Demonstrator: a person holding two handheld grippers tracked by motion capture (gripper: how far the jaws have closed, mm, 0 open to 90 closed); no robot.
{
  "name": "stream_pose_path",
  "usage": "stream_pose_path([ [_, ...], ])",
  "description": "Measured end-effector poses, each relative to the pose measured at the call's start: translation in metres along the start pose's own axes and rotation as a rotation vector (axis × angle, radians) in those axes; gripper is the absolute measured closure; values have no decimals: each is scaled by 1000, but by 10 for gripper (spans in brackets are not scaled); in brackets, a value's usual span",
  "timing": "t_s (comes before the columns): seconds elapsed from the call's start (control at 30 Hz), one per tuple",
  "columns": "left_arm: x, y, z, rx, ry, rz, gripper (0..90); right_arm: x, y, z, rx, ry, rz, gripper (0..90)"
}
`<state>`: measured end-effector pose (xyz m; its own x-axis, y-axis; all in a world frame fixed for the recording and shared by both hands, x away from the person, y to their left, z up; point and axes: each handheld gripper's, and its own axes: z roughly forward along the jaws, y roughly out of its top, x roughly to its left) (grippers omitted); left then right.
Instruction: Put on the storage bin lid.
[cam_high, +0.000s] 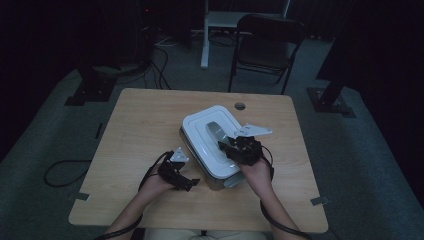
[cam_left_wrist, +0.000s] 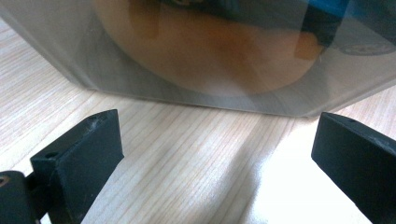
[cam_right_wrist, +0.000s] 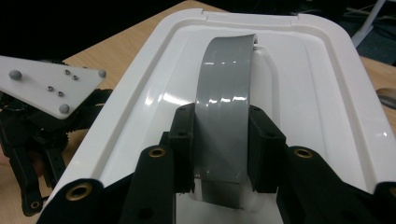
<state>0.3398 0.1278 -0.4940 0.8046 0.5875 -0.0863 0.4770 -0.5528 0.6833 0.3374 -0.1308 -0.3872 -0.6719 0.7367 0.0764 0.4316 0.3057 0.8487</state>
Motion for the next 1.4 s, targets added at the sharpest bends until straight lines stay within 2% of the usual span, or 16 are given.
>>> stream_pose_path([
  [0.43, 3, -7, -6, -3, 17, -13, 26, 5, -7, 12, 43, 24, -1, 674],
  [0.67, 4, -8, -5, -7, 17, -24, 26, 9, -11, 13, 41, 9, -18, 674],
  [0.83, 4, -8, -4, -10, 14, -25, 26, 5, -8, 14, 62, 40, -7, 674],
  [1.0, 4, -9, -4, -15, 13, -29, 26, 4, -8, 15, 60, 46, -2, 666],
  [1.07, 5, -8, -5, -16, 14, -31, 26, 3, -8, 14, 57, 55, -3, 572],
  [1.27, 9, -8, -8, -33, 34, -43, 26, 1, -10, 6, 15, 63, 12, 390],
  [1.4, 10, -8, -8, -35, 39, -47, 26, -11, -11, -5, -29, 31, 38, 238],
])
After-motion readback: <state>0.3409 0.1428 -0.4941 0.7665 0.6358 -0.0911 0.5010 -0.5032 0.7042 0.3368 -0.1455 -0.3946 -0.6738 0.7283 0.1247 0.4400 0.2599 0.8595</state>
